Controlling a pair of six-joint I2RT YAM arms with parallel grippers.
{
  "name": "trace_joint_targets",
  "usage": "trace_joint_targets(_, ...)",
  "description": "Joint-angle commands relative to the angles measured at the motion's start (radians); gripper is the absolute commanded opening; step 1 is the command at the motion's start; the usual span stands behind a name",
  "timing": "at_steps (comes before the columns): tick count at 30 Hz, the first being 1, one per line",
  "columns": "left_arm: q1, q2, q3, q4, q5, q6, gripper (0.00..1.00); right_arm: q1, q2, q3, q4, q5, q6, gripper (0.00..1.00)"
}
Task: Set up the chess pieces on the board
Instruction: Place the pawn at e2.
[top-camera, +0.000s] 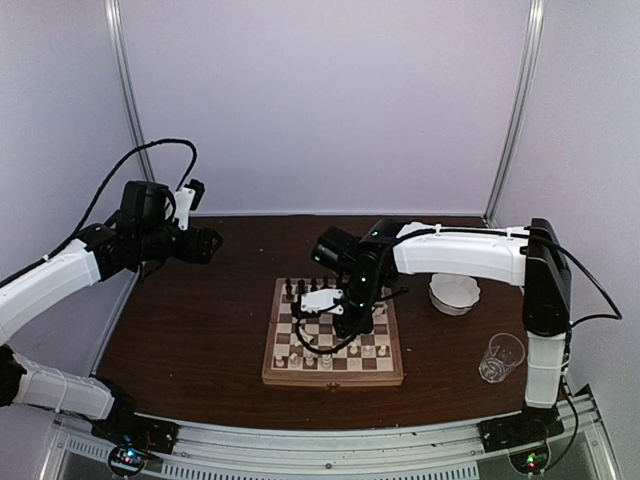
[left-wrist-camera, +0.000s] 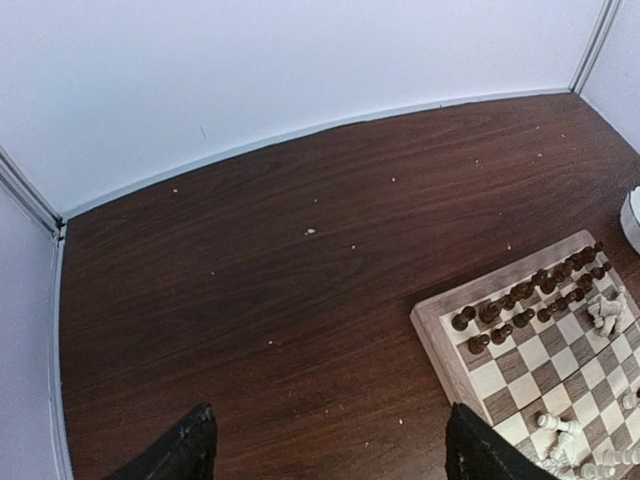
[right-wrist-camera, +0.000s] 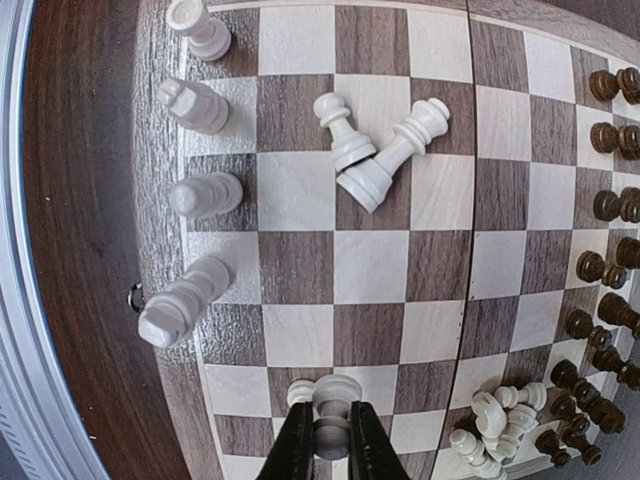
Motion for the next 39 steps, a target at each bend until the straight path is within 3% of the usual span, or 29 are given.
trace_joint_targets(1,0.006,-0.044,0.005,0.068,0.029,0.018,0.79,0.029,0.041,0.045,-0.019,0.048,-0.015,0.05)
trace_joint_targets(39,0.006,-0.051,0.007,0.057,0.053,0.027,0.79,0.052,0.106,0.039,-0.039,0.025,-0.012,0.12)
